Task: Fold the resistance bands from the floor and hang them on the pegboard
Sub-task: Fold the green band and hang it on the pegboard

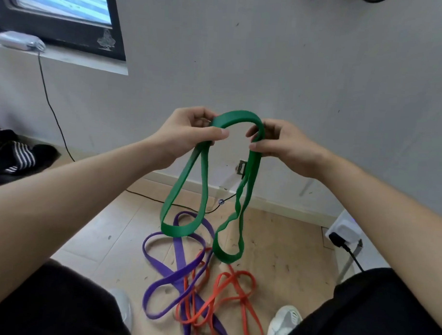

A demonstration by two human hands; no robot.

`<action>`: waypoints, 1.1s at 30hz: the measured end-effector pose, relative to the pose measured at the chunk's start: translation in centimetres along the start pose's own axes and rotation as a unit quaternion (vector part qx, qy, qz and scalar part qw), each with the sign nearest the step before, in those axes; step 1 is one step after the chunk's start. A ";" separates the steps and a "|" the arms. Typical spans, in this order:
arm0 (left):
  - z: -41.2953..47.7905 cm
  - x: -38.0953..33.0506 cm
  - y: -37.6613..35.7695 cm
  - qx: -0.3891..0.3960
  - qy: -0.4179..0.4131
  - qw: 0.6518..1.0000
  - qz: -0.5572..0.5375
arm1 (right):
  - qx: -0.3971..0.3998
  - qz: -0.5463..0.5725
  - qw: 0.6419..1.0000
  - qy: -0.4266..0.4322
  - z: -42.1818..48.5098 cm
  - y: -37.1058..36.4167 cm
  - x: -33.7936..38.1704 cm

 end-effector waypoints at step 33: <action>0.0 1.2 -5.2 0.091 -0.021 0.996 0.012 | -0.077 -0.117 0.973 0.183 -1.8 1.9 5.7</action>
Point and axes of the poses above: each hand's wrist, its own z-axis towards the middle knuckle, its own y-axis out of the back of the hand, x = y × z, the point moved 1 cm from there along z, towards the middle knuckle
